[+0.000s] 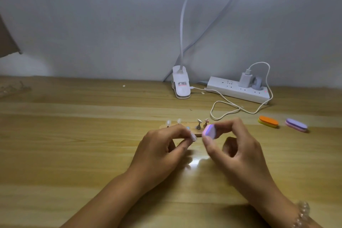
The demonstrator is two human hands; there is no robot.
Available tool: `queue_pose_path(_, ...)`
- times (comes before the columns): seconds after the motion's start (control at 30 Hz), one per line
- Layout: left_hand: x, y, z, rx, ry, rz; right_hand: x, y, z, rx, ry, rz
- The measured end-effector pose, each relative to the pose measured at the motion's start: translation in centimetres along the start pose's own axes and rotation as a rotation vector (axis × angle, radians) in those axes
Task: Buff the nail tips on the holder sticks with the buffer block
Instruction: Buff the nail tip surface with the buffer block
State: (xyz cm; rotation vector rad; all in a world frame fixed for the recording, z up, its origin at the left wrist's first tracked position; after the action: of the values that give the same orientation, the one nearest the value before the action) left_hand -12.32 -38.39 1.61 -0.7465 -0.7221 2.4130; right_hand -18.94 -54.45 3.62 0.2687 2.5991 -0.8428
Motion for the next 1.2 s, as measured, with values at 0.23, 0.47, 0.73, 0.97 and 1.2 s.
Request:
queue_pose_path(0.23,0.0,0.0,0.1,-0.013,-0.014,-0.03,0.6,1.9,-1.2,0.243,-0.13,-0.15)
queue_pose_path(0.47,0.0,0.1,0.0,-0.04,-0.015,-0.03,0.1,1.1,-0.4,0.199,-0.058,-0.1)
queue_pose_path(0.73,0.1,0.0,0.3,-0.043,0.01,-0.021,-0.2,0.5,0.3,0.056,0.024,-0.078)
queue_pose_path(0.97,0.0,0.0,0.2,-0.042,-0.001,-0.028,0.1,1.0,-0.3,0.114,-0.019,-0.127)
queue_pose_path(1.2,0.0,0.1,0.1,-0.072,0.0,-0.038,0.5,1.9,-0.9,0.196,-0.09,-0.186)
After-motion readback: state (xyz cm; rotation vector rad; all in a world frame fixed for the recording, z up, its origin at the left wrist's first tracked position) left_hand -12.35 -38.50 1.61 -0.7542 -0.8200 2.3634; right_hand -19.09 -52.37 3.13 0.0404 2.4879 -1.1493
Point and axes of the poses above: each hand's wrist, its own x-axis away from the middle knuckle, its own y-axis out of the palm, z = x × y, the point moved 5 cm from there along -x, towards the middle knuckle, and after that the axes turned 11 degrees about -z, right-handed, at the moved point
